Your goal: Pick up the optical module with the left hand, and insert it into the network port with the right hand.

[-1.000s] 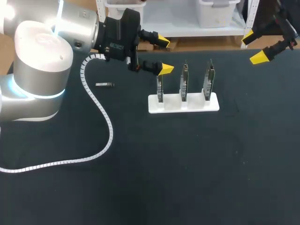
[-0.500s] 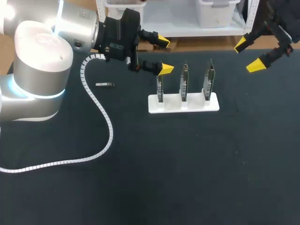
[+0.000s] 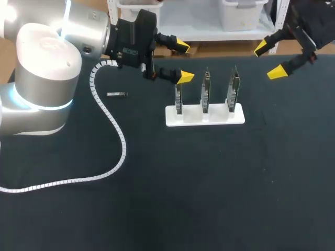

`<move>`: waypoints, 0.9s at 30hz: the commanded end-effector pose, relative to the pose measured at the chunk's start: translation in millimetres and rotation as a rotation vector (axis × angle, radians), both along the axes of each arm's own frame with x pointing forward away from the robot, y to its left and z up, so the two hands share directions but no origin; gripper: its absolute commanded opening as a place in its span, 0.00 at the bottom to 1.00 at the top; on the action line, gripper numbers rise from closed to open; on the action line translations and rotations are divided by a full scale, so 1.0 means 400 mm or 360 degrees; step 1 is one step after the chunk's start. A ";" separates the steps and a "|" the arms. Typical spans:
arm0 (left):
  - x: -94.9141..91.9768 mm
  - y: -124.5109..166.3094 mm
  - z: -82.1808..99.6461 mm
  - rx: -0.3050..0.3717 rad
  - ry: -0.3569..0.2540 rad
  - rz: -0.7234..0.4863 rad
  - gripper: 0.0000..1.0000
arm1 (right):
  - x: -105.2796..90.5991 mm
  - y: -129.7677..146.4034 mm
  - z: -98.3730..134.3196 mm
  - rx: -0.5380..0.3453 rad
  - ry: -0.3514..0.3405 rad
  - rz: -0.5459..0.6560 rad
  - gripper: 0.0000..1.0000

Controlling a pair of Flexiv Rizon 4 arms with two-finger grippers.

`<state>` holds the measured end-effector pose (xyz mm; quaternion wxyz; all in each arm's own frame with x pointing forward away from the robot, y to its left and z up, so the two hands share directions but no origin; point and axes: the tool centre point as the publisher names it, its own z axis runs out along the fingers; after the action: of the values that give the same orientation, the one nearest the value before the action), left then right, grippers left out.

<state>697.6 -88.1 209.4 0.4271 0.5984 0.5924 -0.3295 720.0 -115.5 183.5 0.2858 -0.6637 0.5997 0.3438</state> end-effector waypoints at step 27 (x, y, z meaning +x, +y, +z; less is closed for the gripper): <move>0.029 0.013 0.059 0.0141 -0.0118 -0.0092 1.00 | 0.000 -0.027 0.013 -0.0059 0.0035 -0.0041 1.00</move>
<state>704.7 -88.9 218.5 0.4405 0.6225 0.5723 -0.3016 721.9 -126.2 188.6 0.2700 -0.6578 0.6167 0.3378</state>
